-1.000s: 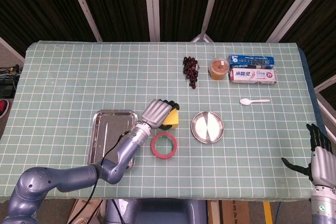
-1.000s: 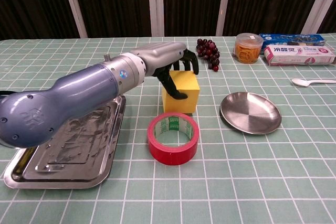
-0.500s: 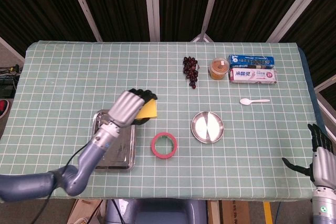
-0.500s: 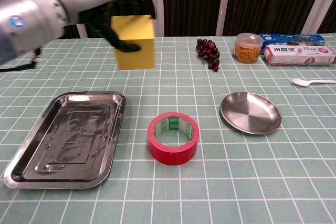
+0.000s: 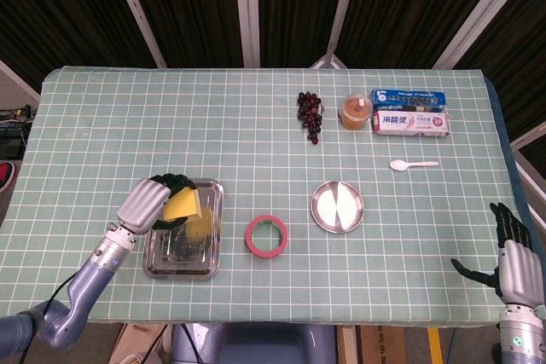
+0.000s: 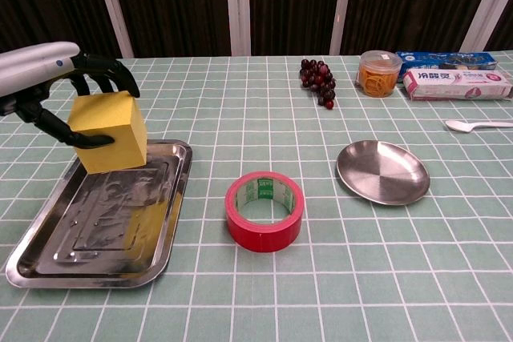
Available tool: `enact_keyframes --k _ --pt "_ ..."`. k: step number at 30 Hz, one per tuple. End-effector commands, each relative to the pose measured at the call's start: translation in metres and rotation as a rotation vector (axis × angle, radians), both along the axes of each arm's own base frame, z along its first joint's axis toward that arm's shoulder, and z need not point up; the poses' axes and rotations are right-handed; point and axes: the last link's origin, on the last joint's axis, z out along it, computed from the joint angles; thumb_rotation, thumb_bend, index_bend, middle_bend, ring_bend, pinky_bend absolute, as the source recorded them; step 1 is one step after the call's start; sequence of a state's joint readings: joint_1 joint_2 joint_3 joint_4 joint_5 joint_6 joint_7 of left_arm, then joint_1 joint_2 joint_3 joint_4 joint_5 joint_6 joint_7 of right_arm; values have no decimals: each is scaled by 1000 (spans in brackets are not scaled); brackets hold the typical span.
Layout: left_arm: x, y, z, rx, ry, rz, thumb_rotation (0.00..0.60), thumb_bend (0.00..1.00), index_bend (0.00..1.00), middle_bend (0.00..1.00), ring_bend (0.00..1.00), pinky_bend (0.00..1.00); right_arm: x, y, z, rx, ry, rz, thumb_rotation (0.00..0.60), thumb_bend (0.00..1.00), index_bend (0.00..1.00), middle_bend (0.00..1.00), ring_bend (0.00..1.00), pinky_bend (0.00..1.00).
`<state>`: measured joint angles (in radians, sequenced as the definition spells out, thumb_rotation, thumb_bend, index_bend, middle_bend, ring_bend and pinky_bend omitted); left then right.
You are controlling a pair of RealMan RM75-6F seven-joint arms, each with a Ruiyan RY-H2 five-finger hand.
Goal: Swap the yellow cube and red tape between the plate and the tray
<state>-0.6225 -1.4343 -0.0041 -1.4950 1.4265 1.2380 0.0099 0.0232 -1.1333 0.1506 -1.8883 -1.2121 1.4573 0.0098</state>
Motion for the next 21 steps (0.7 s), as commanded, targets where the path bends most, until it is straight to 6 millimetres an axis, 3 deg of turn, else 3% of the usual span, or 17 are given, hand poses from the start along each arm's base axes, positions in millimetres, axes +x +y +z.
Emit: enact_keyframes --k 1,5,11,14,17,21 --pt "-8 -3 -9 -16 17 0 600 533 330 287 302 422 0 0 0 -1 -1 -1 600 0 33 0 0 0" --pt "-17 -4 -15 -25 40 28 600 464 312 247 234 373 0 0 0 3 -3 -1 600 0 34 0 0 0" --pt "-29 -3 -28 -104 79 82 600 130 246 113 32 153 0 1 1 1 -2 2 600 0 33 0 0 0" --pt "-32 -3 -30 -132 114 100 600 17 228 30 0 115 0 1 1 13 5 5 600 0 33 0 0 0" --pt "-29 -3 -27 -141 116 108 600 0 223 4 0 103 -1 2 0 32 21 13 600 0 33 0 0 0" --pt "-18 -3 -9 -80 36 98 600 0 222 1 0 98 -1 3 0 50 37 30 600 0 33 0 0 0"
